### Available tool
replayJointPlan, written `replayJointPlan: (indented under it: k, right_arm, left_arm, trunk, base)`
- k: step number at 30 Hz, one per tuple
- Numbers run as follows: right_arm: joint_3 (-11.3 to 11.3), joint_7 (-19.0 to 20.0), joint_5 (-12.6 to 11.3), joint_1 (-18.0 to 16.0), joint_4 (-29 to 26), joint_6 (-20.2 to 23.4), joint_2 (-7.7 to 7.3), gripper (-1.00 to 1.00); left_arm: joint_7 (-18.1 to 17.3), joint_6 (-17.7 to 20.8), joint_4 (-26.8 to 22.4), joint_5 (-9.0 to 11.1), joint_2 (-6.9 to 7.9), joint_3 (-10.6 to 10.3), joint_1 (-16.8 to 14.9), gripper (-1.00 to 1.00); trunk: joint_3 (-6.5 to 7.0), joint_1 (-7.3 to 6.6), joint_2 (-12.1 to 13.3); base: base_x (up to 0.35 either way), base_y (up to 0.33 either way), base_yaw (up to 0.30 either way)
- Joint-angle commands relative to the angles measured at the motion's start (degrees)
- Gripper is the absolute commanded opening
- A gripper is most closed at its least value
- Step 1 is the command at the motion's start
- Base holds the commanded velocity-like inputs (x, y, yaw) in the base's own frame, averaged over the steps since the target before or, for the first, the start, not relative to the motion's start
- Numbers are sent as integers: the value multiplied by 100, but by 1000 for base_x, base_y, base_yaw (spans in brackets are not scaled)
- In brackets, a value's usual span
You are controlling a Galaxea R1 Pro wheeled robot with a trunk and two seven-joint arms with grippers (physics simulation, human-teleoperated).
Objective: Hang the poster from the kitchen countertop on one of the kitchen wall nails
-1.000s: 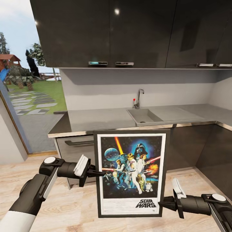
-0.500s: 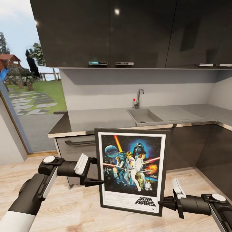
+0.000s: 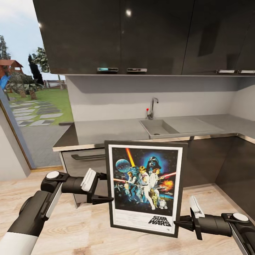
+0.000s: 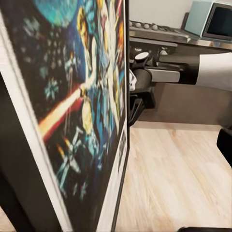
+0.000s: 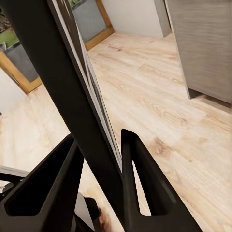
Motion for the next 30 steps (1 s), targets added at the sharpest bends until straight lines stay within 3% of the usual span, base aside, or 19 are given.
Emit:
replayJointPlan:
  k: [1, 5, 6, 10, 13, 18, 21, 26, 27, 30]
  right_arm:
    - [-1, 25, -14, -3, 1, 69, -1, -100]
    - [-20, 28, -28, -3, 5, 73, -1, -100]
    - [-41, 32, -34, -3, 10, 76, -1, -100]
    - [-61, 38, -36, -3, 12, 78, -9, -100]
    - [-72, 43, -40, -3, 11, 78, -19, -100]
    - [-174, 89, -73, -3, 6, 90, -50, -100]
    - [-534, 155, -202, -3, 5, 111, -60, -100]
    - [-640, 157, -227, -3, 0, 148, -62, -100]
    - [-646, 155, -228, -3, -1, 153, -62, -100]
    - [-692, 138, -230, -3, -4, 169, -62, -100]
  left_arm:
    - [-9, 58, 6, 16, 11, -7, -4, 100]
    - [-13, 45, 46, 16, 184, 0, -4, 100]
    - [-17, 36, 69, 32, 388, 3, -4, 100]
    - [-18, 32, 79, 49, 581, 13, -4, 100]
    - [-19, 26, 91, 53, 651, 180, -3, 100]
    - [-15, -10, 228, 55, 668, 269, 164, 100]
    - [32, -551, 627, 60, 632, 282, 518, 100]
    - [156, -1417, 1716, 356, 468, 285, 674, 100]
    - [248, -1551, 1888, 396, 434, 285, 682, 100]
    - [1081, -2336, 2713, 526, 314, 283, 711, 100]
  trunk:
    - [-6, 0, -4]
    - [-6, 0, -4]
    - [-6, 0, -4]
    - [-6, 0, -4]
    - [-6, 0, -4]
    - [-6, 0, -4]
    - [-6, 0, -4]
    - [-6, 0, -4]
    - [-6, 0, -4]
    - [-6, 0, -4]
  base:
    - [0, 0, 0]
    - [0, 0, 0]
    - [0, 0, 0]
    - [0, 0, 0]
    - [0, 0, 0]
    - [0, 0, 0]
    - [0, 0, 0]
    - [0, 0, 0]
    - [0, 0, 0]
    - [0, 0, 0]
